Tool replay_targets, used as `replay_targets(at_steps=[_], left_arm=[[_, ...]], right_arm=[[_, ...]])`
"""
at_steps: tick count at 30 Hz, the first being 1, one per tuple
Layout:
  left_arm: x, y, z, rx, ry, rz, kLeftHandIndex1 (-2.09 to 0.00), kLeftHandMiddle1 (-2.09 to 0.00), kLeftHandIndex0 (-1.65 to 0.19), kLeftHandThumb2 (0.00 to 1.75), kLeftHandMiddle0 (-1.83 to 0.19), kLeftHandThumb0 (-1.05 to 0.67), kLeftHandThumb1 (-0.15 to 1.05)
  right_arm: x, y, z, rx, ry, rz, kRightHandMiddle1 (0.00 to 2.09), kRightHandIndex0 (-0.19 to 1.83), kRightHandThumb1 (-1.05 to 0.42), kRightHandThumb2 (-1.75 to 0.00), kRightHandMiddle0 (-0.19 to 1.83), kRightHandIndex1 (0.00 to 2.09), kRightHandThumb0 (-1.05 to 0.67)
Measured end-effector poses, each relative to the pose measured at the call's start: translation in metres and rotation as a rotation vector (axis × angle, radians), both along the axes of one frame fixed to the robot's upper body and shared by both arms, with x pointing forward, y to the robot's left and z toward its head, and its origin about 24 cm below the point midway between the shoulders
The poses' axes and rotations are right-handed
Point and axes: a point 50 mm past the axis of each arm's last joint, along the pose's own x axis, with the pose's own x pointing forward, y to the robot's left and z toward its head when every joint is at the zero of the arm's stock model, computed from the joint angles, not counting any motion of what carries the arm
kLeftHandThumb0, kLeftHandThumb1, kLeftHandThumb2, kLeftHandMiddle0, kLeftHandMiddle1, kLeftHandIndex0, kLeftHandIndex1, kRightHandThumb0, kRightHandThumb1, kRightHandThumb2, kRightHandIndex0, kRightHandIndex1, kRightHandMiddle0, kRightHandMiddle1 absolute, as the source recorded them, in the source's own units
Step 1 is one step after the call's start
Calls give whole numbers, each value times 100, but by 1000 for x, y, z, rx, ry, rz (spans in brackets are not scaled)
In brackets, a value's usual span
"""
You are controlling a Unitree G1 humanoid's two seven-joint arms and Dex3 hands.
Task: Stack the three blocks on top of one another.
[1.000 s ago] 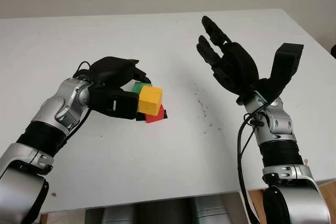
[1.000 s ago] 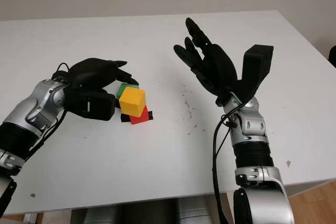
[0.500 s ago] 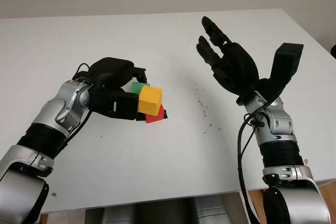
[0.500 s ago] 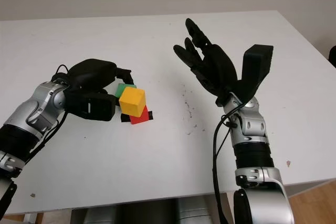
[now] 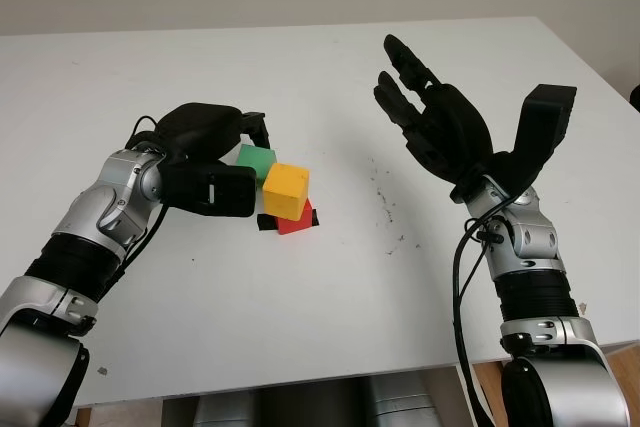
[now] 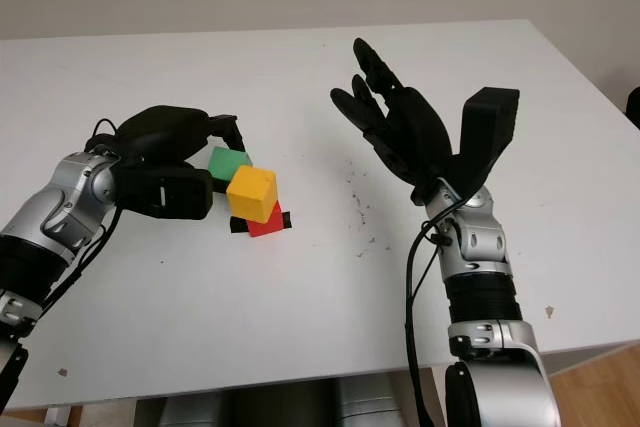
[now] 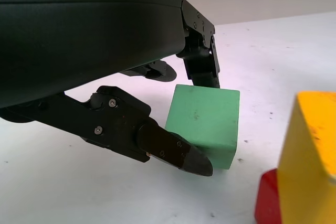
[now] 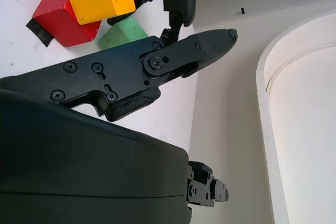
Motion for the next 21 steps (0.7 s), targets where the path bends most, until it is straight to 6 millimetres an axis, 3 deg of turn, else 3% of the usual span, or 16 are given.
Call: replay_targets(at_steps=[10,17,21], left_arm=[[-2,30,27,2,-3,109,-132,-3,-32,5,-26,-36,100],[-3,35,89,-32,-6,117,-146,-5,-30,6,-22,-40,101],[-7,31,121,-84,17,105,-133,-6,-38,5,-23,-38,99]], right_arm=[[0,0,0,0,1,1,6,-19,-99,-5,-3,0,-65],[0,1,0,-1,1,5,5,-19,-100,-6,-4,0,-65],[0,3,-1,-13,0,13,5,-19,-101,-6,-5,0,-65]])
